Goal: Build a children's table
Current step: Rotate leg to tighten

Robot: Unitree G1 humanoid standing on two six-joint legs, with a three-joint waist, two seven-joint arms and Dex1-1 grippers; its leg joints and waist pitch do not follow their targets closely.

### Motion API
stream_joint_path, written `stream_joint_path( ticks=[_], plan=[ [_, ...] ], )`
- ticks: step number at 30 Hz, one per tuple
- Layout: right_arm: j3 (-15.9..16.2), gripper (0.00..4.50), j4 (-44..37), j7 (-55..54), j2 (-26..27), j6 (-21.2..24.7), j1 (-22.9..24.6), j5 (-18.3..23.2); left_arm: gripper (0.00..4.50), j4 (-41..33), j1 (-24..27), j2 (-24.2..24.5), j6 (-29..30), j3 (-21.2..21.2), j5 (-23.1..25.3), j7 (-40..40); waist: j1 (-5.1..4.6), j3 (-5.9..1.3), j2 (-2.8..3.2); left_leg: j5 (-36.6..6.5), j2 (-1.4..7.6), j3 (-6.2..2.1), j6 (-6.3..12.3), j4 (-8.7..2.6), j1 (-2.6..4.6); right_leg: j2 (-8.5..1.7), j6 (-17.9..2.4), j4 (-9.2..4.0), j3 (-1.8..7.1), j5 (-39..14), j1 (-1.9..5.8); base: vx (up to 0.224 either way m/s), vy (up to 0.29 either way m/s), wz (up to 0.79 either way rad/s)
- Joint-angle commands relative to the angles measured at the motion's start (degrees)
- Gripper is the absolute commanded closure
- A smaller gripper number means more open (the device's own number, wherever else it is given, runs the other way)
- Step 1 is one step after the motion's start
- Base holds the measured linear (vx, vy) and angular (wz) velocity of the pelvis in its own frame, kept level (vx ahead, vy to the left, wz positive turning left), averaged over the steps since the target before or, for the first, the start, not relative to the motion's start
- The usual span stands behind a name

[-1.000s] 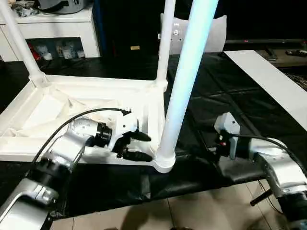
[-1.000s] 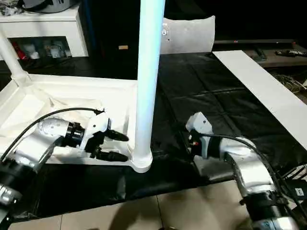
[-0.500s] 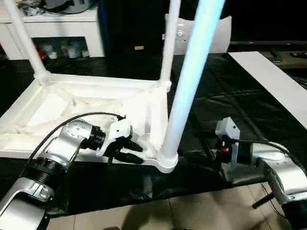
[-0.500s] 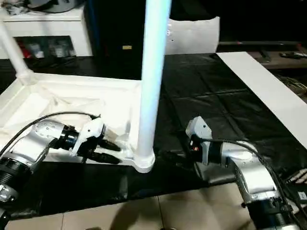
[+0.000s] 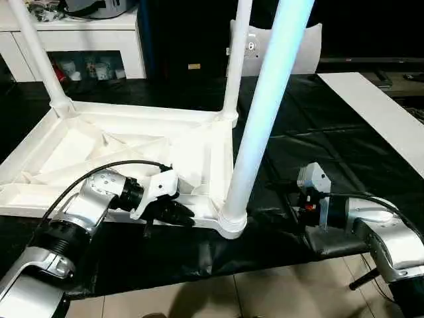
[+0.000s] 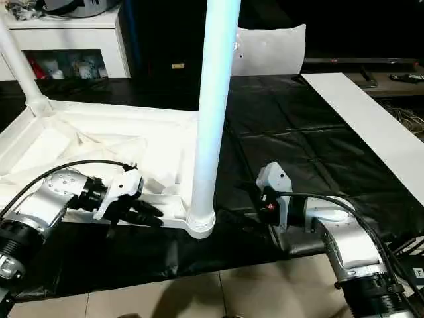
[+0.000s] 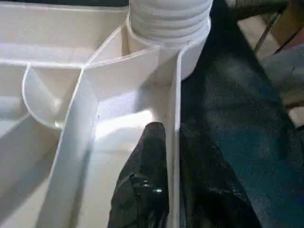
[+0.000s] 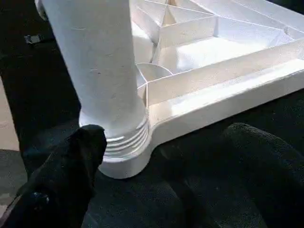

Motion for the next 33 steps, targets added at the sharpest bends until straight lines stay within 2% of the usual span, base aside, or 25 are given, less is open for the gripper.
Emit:
stream_joint_path(
  ticks=[1, 7, 11, 12, 15, 17, 19, 21, 22, 24, 25, 29, 30, 33],
  plan=[
    [0.22, 0.0, -0.92, 0.37, -0.64, 0.02, -0.28, 0.43, 4.31, 0.82, -0.72, 0.36, -0.65, -0.45, 1.43, 0.26, 0.1, -3.4, 0.03, -14.33, 1.21, -0.48, 1.82, -4.12, 0.21, -4.09, -0.8, -6.36, 2.95, -31.82, 2.92, 0.0, 0.0, 0.0],
    [0.03, 0.0, -0.75, 0.24, -0.53, -0.33, -0.33, 0.43, 4.4, 1.21, -0.91, 0.07, -1.3, -0.62, 1.59, -0.2, -0.1, -3.44, 0.2, -15.43, 1.37, -0.62, 1.69, -4.32, 0.34, -4.08, -1.25, -6.29, 2.9, -30.8, 3.05, 0.0, 0.0, 0.0],
    [-0.54, 0.0, -1.44, -0.46, 0.35, 0.43, -1.01, 1.26, 4.4, -0.91, -0.53, -2.09, 1.4, 0.2, 0.44, 1.26, -0.05, -3.51, 0.25, -14.9, 1.52, -0.59, 1.78, -4.42, 0.35, -4.13, -2.46, -6.04, 3.09, -28.93, 3.12, 0.0, 0.0, 0.0],
    [-0.48, 0.0, -1.52, -0.43, 0.33, 0.49, -1.08, 1.24, 4.4, -1.49, -0.31, -2.56, 1.99, 0.38, 0.09, 1.44, 0.11, -3.53, 0.42, -14.75, 1.61, -0.55, 1.78, -4.43, 0.52, -4.16, -3.06, -5.95, 3.19, -28.21, 2.99, 0.0, 0.0, 0.0],
    [0.46, 0.0, -1.32, 0.13, 0.06, -0.54, -1.66, 0.22, 4.4, -2.83, 0.76, -3.74, 0.97, -0.49, 0.07, 0.67, 0.21, -3.6, 0.16, -14.09, 1.76, -0.56, 1.93, -4.52, 0.3, -4.2, -4.0, -5.55, 3.35, -26.45, 3.24, 0.0, 0.0, 0.0],
    [1.0, 0.0, -1.17, 0.85, -0.15, -1.3, -1.88, -0.16, 4.4, -2.59, 0.81, -3.76, -0.2, -0.92, 0.68, 0.5, 0.24, -3.67, 0.16, -13.33, 1.62, -0.47, 2.16, -4.46, 0.16, -4.19, -3.94, -5.47, 3.45, -25.86, 3.32, 0.0, 0.0, 0.0],
    [1.42, 0.0, -0.99, 3.45, -0.02, 0.53, -2.57, 1.96, 4.4, -2.12, 0.61, -3.88, -1.82, -1.08, 1.19, 0.27, 0.33, -3.75, -0.02, -12.3, 1.6, -0.36, 2.82, -4.4, 0.1, -4.11, -4.1, -5.32, 3.53, -25.01, 3.4, 0.0, 0.0, 0.0],
    [1.34, 0.29, -0.33, 4.42, 0.34, 1.53, -3.37, 3.05, 4.5, -2.1, 0.45, -3.96, -2.29, -1.13, 1.4, -0.01, 0.53, -3.83, 0.17, -11.44, 1.78, -0.38, 2.91, -4.44, 0.08, -4.14, -4.51, -5.08, 3.6, -23.85, 3.4, 0.0, 0.0, 0.0],
    [1.36, 0.36, 0.57, 5.43, 0.65, 2.31, -4.23, 3.86, 4.5, -2.11, 0.25, -4.04, -2.75, -1.26, 1.66, -0.24, 0.59, -3.85, 0.03, -11.18, 1.82, -0.39, 2.99, -4.47, 0.03, -4.12, -4.85, -4.91, 3.61, -23.25, 3.45, 0.0, 0.0, 0.0],
    [1.47, 0.38, 0.87, 5.92, 0.74, 2.56, -4.55, 4.13, 4.5, -2.3, 0.23, -4.04, -2.8, -1.27, 1.77, -0.34, 0.65, -3.91, 0.17, -11.03, 1.92, -0.39, 2.82, -4.45, 0.05, -4.11, -5.35, -4.73, 3.64, -22.38, 3.41, 0.0, 0.0, 0.0],
    [1.93, 0.7, 1.44, 7.43, 0.85, 3.52, -5.26, 4.96, 4.5, -2.67, 0.13, -4.08, -2.77, -1.29, 2.1, -0.41, 0.77, -3.86, 0.11, -11.0, 1.94, -0.32, 2.81, -4.46, 0.12, -4.17, -5.53, -4.78, 3.71, -22.25, 3.37, 0.0, 0.0, 0.0],
    [2.58, 0.8, 2.26, 8.58, 0.9, 4.39, -6.06, 5.12, 4.5, -2.52, -0.04, -4.22, -3.03, -1.38, 2.42, -0.48, 1.09, -3.93, 0.07, -10.57, 1.97, -0.32, 2.6, -4.47, 0.09, -4.22, -5.8, -4.56, 3.76, -21.69, 3.45, 0.0, 0.0, 0.0],
    [3.36, 1.07, 3.87, 9.45, 1.27, 5.09, -7.26, 4.84, 4.5, -2.17, -0.22, -4.42, -3.4, -1.41, 2.66, -0.54, 1.18, -3.94, 0.14, -10.44, 1.96, -0.28, 2.52, -4.45, 0.08, -4.26, -5.98, -4.55, 3.76, -21.58, 3.44, 0.0, 0.0, 0.0],
    [3.89, 1.25, 4.97, 10.05, 1.59, 5.82, -8.15, 4.81, 4.5, -1.97, -0.34, -4.51, -3.61, -1.41, 2.86, -0.51, 1.31, -3.93, 0.18, -10.36, 2.04, -0.27, 2.23, -4.45, 0.13, -4.26, -6.09, -4.56, 3.79, -21.52, 3.37, 0.0, 0.0, 0.0]
  ],
)
